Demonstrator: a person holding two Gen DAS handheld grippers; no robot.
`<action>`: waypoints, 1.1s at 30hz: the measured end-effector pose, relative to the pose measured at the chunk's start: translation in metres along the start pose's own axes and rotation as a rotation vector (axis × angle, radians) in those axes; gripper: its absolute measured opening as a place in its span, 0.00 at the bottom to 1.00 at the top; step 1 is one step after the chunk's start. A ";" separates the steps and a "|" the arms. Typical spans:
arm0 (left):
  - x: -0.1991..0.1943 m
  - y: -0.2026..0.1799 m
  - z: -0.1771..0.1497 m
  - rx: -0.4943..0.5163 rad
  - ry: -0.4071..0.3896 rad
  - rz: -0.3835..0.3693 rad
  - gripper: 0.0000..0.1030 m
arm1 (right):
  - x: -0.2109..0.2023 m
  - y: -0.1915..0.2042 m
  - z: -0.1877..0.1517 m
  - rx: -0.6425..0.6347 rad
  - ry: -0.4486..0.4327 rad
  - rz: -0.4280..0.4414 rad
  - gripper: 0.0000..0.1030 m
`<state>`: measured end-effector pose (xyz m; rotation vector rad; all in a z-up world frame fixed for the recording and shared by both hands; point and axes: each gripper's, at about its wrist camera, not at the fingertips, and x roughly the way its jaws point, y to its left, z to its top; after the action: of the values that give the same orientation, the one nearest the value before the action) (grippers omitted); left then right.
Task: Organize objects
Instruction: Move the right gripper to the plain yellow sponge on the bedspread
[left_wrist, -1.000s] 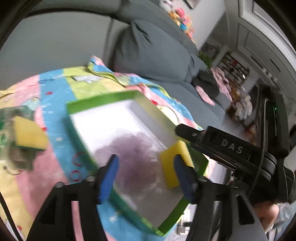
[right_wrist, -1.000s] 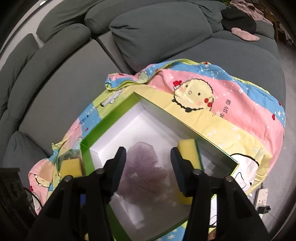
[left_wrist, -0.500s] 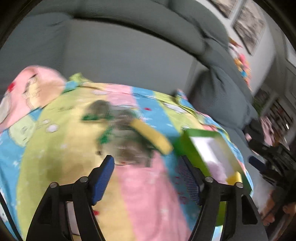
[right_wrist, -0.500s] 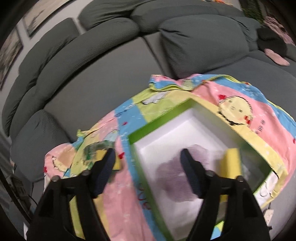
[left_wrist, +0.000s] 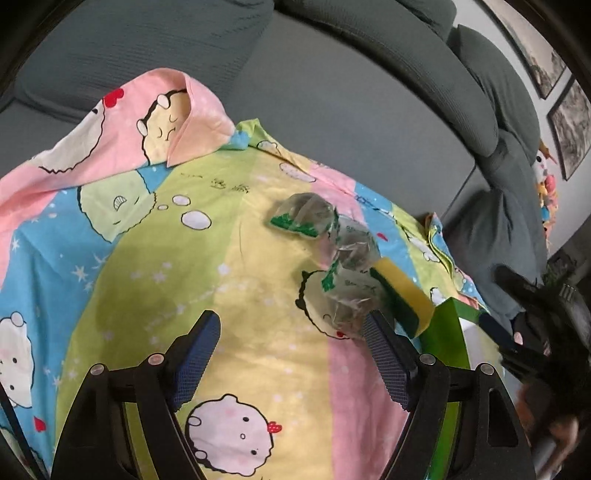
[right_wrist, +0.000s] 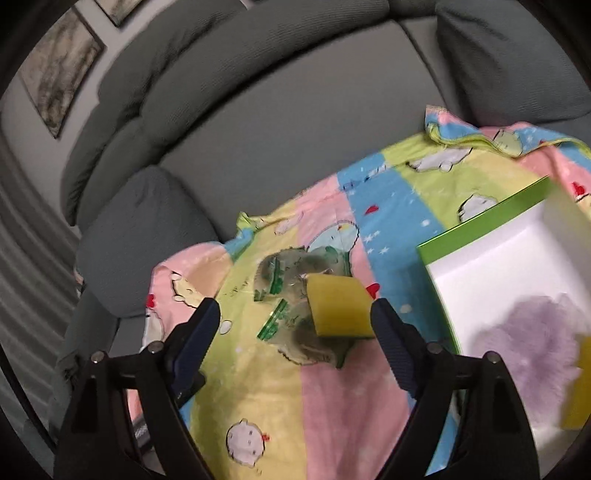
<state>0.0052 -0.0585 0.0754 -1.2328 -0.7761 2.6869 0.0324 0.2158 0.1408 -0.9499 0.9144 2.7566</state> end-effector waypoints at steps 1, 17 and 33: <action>-0.001 -0.001 -0.001 0.001 0.001 -0.004 0.77 | 0.011 -0.002 0.002 0.010 0.009 -0.020 0.81; 0.003 -0.002 -0.001 0.029 0.041 -0.027 0.78 | 0.089 -0.030 -0.007 0.104 0.138 -0.112 0.81; 0.003 0.004 0.002 0.009 0.045 -0.008 0.77 | 0.074 -0.042 -0.007 0.134 0.123 -0.167 0.36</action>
<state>0.0028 -0.0616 0.0728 -1.2808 -0.7604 2.6436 -0.0119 0.2379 0.0719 -1.1261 0.9753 2.4894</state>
